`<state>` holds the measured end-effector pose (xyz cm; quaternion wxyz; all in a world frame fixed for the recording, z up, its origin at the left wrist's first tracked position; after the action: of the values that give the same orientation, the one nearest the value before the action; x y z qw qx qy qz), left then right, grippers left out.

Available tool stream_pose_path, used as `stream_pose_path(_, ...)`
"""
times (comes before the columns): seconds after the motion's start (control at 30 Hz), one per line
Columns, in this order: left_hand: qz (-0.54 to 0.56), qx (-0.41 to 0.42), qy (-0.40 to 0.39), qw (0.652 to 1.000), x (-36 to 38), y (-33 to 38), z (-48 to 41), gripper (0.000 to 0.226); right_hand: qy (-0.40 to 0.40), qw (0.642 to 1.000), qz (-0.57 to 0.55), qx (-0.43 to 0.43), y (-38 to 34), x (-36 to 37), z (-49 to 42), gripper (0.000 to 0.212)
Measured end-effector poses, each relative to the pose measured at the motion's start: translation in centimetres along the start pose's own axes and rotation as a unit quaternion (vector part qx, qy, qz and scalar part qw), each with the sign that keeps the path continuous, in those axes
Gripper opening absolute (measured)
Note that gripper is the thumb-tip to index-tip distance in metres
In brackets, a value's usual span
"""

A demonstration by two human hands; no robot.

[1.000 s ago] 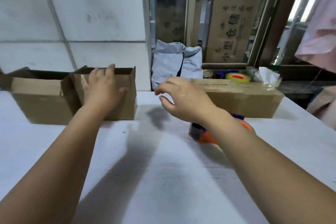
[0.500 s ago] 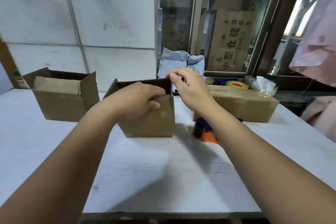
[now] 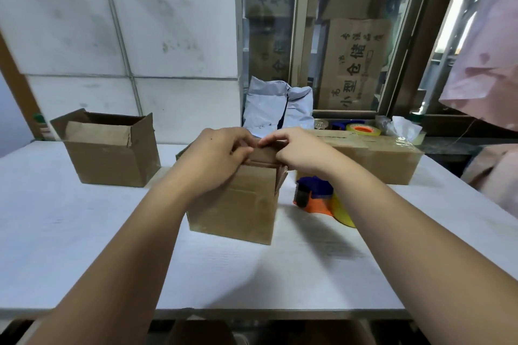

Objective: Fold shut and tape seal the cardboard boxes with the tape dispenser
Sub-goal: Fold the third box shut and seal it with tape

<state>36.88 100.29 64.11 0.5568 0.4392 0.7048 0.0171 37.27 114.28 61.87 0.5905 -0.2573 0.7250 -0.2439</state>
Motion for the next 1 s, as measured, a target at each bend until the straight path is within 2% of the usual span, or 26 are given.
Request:
stream_pose_path(0.07,-0.050,-0.019,0.033,0.998,-0.3,-0.1,0.2,0.017,-0.016,1.000,0.010,0.001,-0.1,0.0,0.2,0.055)
stream_pose_path(0.13,-0.145,-0.028,0.050,0.988,-0.6,-0.1,0.4,0.023,-0.036,0.999,0.018,0.007,-0.2,0.3,0.3,0.057)
stream_pose_path(0.23,-0.215,-0.088,0.034,0.972,-1.3,-1.3,0.7,0.042,-0.038,0.999,0.005,0.020,0.1,0.4,0.5,0.058)
stream_pose_path(0.33,-0.096,-0.204,-0.008,0.974,-1.2,-3.7,1.7,0.068,-0.015,0.999,-0.019,0.034,0.6,0.4,0.4,0.056)
stream_pose_path(0.43,0.026,-0.221,0.041,0.974,-0.7,-4.2,2.6,0.078,0.013,0.998,-0.032,0.045,1.2,0.5,0.2,0.055)
stream_pose_path(0.53,0.020,-0.195,0.094,0.976,-1.1,-3.7,3.0,0.068,0.025,0.998,-0.031,0.042,1.3,0.8,0.0,0.052)
stream_pose_path(0.67,-0.128,-0.183,0.040,0.974,-0.5,-3.4,2.3,0.034,0.064,0.997,-0.038,0.037,1.3,0.6,-0.1,0.047)
stream_pose_path(0.77,-0.166,-0.171,-0.019,0.971,-0.1,-3.5,1.8,0.031,0.084,0.995,-0.031,0.044,1.5,0.8,-0.2,0.043)
stream_pose_path(0.9,-0.188,-0.169,-0.084,0.964,0.1,-3.9,1.4,0.034,0.130,0.987,-0.089,0.007,1.3,0.6,0.0,0.034)
stream_pose_path(1.0,-0.183,-0.169,-0.117,0.962,0.3,-3.7,1.3,0.035,0.178,0.981,-0.072,-0.033,1.0,0.5,0.5,0.036)
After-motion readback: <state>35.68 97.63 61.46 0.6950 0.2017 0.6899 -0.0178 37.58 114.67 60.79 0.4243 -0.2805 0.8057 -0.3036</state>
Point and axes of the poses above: each hand's wrist, its own z-axis away from the middle knuckle, its own x-axis out of the palm, y = z × x, the point moved 8 cm from there along -z, towards the middle knuckle, and after that the axes turned 5 degrees about -x, right-handed, at the moved point
